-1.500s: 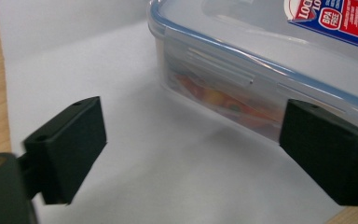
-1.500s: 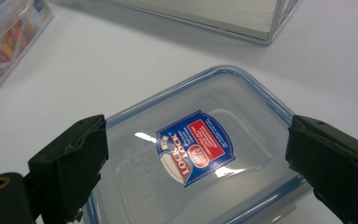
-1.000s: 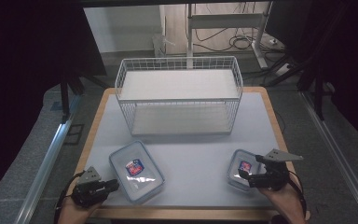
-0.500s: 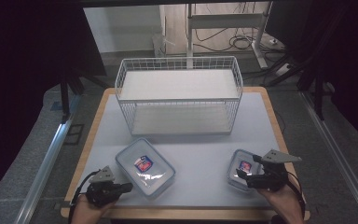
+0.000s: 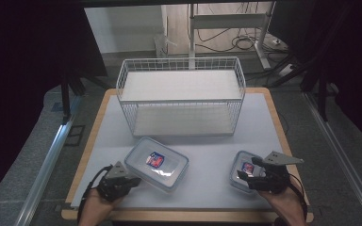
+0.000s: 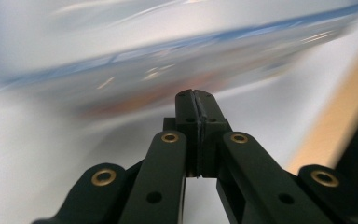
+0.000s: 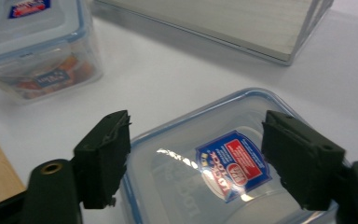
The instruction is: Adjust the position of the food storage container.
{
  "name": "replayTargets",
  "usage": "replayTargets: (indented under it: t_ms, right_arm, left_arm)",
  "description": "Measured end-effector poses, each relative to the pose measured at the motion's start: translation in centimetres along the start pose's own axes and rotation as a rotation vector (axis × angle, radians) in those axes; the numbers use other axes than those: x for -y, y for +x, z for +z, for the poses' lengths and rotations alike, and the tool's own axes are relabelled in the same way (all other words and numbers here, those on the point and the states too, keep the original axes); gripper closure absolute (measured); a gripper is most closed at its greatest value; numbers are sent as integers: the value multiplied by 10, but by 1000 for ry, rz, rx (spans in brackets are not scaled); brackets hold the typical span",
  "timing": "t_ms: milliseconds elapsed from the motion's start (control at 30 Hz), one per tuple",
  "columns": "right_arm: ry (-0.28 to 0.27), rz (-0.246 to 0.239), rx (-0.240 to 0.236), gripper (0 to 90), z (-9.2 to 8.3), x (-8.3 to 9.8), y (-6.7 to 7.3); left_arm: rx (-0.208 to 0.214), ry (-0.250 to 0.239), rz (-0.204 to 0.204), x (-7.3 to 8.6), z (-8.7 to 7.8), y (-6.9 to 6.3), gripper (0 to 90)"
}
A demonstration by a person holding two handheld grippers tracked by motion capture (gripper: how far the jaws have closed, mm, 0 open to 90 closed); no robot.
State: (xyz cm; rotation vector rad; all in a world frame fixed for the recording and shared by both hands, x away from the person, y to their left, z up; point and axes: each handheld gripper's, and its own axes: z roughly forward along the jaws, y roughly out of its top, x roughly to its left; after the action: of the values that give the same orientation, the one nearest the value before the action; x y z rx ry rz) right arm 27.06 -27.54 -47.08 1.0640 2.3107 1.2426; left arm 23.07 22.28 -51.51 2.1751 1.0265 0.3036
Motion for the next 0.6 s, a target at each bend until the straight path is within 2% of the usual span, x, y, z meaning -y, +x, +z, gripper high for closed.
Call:
replayTargets:
  t_ms: [67,133,167,200,267,367,400,467,600]
  right_arm:
    - [1,4,-14,292,0,-1,1]
    - [8,5,-27,332,1,-3,3]
    - [16,1,-41,393,3,-5,7]
    - [16,1,-41,393,3,-5,7]
    - [21,-10,-59,449,4,-7,11]
    - [27,-38,-76,558,6,-11,18]
    - [29,-48,-80,592,7,-11,20]
    - [37,-67,-85,675,9,-12,25]
    - [64,-82,-94,774,12,-12,32]
  left_arm:
    - [-60,-5,-49,5,-4,16,900]
    - [-91,-35,-108,7,-7,32,900]
    - [-111,-52,-138,6,-6,43,899]
    - [-111,-52,-138,6,-6,43,899]
    - [-127,-57,-131,1,-1,51,899]
    - [-107,-66,-127,-9,10,57,899]
    - [-98,-62,-115,-13,15,57,899]
    - [-134,-31,-89,-17,20,55,900]
    - [-112,-28,-99,-16,18,54,900]
